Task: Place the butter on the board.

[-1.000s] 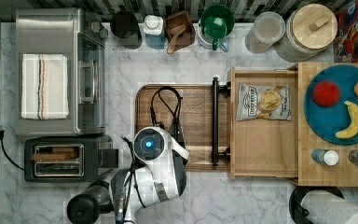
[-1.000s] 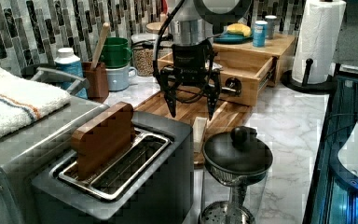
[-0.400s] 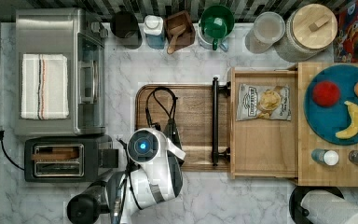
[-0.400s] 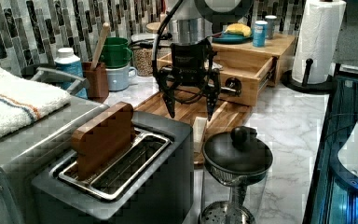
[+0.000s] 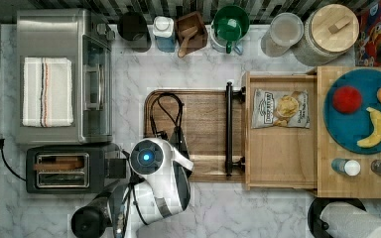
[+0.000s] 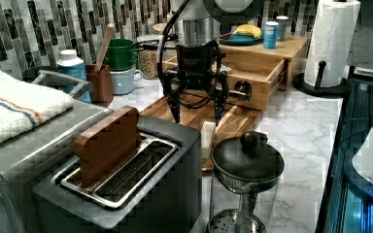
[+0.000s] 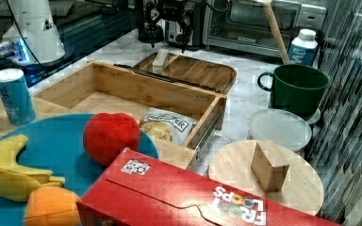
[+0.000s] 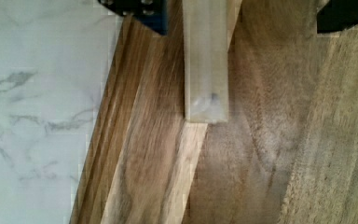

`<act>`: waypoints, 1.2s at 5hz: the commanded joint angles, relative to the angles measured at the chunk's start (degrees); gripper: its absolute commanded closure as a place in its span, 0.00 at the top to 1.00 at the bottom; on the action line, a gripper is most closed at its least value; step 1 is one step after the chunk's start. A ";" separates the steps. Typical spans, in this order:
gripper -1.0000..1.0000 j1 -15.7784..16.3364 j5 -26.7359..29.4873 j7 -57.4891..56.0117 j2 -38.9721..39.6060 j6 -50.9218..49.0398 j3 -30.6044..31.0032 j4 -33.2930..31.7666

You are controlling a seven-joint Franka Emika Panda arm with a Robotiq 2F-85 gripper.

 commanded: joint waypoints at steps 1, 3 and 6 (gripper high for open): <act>1.00 0.62 0.23 3.60 -0.76 0.89 0.69 3.76; 1.00 0.56 0.23 3.59 -0.76 0.89 0.74 3.78; 1.00 -1.06 0.22 3.61 -0.76 0.89 2.36 3.75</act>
